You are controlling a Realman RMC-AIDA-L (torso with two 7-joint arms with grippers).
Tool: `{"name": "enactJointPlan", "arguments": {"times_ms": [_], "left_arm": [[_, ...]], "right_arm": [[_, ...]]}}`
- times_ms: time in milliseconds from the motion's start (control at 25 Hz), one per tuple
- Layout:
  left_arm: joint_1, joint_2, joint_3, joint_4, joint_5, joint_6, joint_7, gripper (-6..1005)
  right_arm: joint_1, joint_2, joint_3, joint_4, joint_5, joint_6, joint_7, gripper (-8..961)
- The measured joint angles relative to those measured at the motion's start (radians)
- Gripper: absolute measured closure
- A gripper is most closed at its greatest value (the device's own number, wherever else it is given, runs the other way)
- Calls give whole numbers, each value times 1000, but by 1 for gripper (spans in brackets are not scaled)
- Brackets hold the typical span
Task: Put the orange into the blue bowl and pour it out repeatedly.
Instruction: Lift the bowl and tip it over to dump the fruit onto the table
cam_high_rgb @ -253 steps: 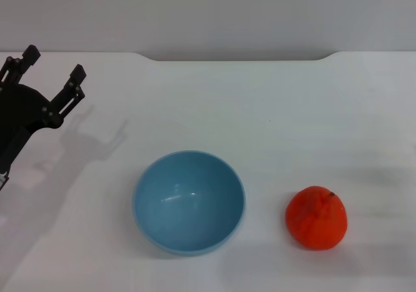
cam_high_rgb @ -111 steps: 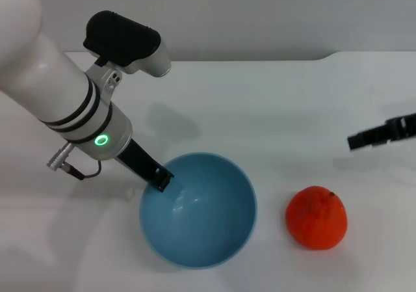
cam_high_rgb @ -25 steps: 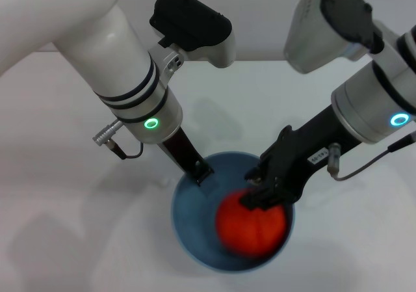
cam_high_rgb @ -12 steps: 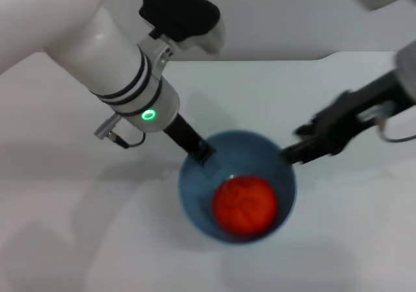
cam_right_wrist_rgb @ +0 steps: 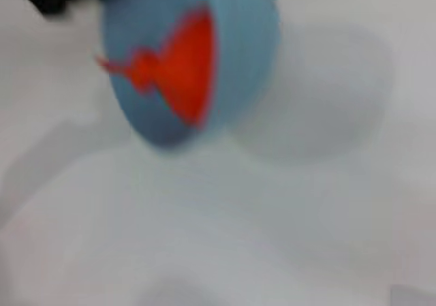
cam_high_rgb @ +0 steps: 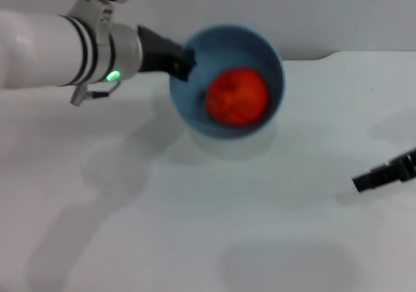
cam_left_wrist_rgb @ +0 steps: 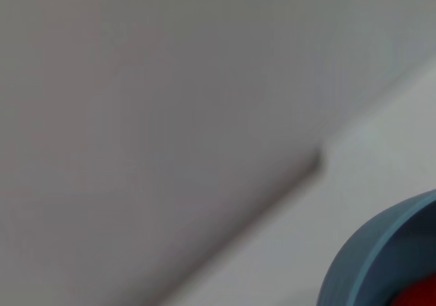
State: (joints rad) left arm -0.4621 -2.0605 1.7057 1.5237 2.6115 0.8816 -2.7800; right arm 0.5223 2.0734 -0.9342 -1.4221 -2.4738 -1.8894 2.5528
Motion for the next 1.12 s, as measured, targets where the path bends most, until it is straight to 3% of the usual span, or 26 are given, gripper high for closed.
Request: {"name": "enactJointPlan", "arguments": {"times_ms": [200,240,280,400,520,640,720,880,1120], "left_arm": [[178,-5,174,73,231,-366,8,1000],[178,-5,174,73,231,-366,8,1000],[243,-6,243,54,275,-572,72,1000],[285,-7,291,3,274,-752,190,999],[321,-13,369,-118,274,-1046,400,999],[323,-17,457,-272,249,-1336,604,999],[301,-18,534,-372,161,-1498,770,999],[252,-18,661,-503,-15,-1678,993,1000],[210,-18,759,-581,-130,-1817,1083,999]], "right_arm": [[-6,0,5,74,-89,11,-1,448],[-6,-1,5,88,-95,15,-1,447],[-5,-3,6,103,-97,22,-1,446],[-7,-4,7,122,-103,33,-2,443],[-10,-5,10,124,-108,35,-2,440],[-12,-5,13,124,-109,36,-3,436],[-13,-5,13,124,-109,36,-3,434],[-14,-6,26,124,-109,40,-3,430],[-14,-6,40,123,-108,56,-3,424]]}}
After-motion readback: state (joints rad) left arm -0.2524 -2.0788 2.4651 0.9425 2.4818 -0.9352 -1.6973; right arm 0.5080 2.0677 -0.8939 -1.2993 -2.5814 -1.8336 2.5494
